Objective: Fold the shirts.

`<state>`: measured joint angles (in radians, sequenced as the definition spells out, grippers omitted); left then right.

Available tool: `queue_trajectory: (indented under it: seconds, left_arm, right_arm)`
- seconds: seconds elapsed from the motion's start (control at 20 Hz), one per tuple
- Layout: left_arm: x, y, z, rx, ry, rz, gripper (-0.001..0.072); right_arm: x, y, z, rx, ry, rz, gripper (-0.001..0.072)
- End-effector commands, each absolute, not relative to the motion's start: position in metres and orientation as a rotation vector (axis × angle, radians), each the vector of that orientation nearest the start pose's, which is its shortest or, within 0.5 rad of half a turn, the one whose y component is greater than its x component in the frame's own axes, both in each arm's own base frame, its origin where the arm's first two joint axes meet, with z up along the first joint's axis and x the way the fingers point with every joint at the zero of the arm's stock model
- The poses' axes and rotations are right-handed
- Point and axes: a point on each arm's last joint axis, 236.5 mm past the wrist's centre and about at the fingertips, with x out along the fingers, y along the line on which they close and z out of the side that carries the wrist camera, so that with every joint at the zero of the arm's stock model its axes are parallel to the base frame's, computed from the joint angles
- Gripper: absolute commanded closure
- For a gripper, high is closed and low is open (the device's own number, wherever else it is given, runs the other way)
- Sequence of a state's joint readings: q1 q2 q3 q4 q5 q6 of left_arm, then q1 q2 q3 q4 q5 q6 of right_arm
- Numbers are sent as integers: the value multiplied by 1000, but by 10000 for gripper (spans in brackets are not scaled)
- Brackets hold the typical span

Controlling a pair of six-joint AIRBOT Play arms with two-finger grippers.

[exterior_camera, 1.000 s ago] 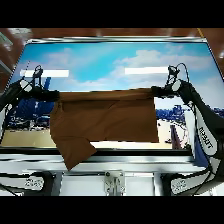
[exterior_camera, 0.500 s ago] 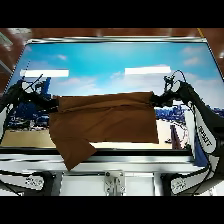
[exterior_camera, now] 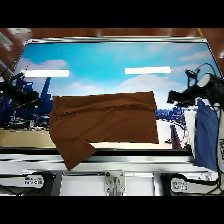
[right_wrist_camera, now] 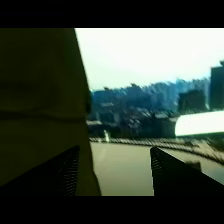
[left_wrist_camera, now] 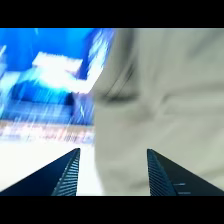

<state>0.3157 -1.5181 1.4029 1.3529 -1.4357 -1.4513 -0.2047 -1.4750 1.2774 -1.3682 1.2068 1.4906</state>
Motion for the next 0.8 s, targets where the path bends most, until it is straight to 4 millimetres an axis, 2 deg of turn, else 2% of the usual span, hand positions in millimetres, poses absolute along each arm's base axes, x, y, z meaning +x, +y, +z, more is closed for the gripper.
queue_trajectory:
  seconds: [0.0,0.1,0.15,0.25,0.35,0.4,0.75]
  left_arm:
    - [301,76,-10,-477,1550,40,192]
    - [253,52,-44,-610,1530,38,192]
    - [236,41,-60,-678,1523,51,192]
    - [213,9,-81,-770,1511,-11,192]
    - [203,-9,-95,-820,1517,-45,194]
    - [201,-12,-101,-827,1517,-38,194]
    - [211,-30,-114,-813,1499,-61,204]
  right_arm:
    - [317,-73,-11,313,1523,-19,135]
    - [299,-67,-14,436,1460,4,135]
    - [292,-65,-17,471,1441,7,135]
    - [279,-61,-25,484,1456,4,135]
    - [278,-57,-29,499,1458,10,135]
    - [281,-56,-29,507,1447,12,135]
    - [299,-61,-27,528,1368,-17,135]
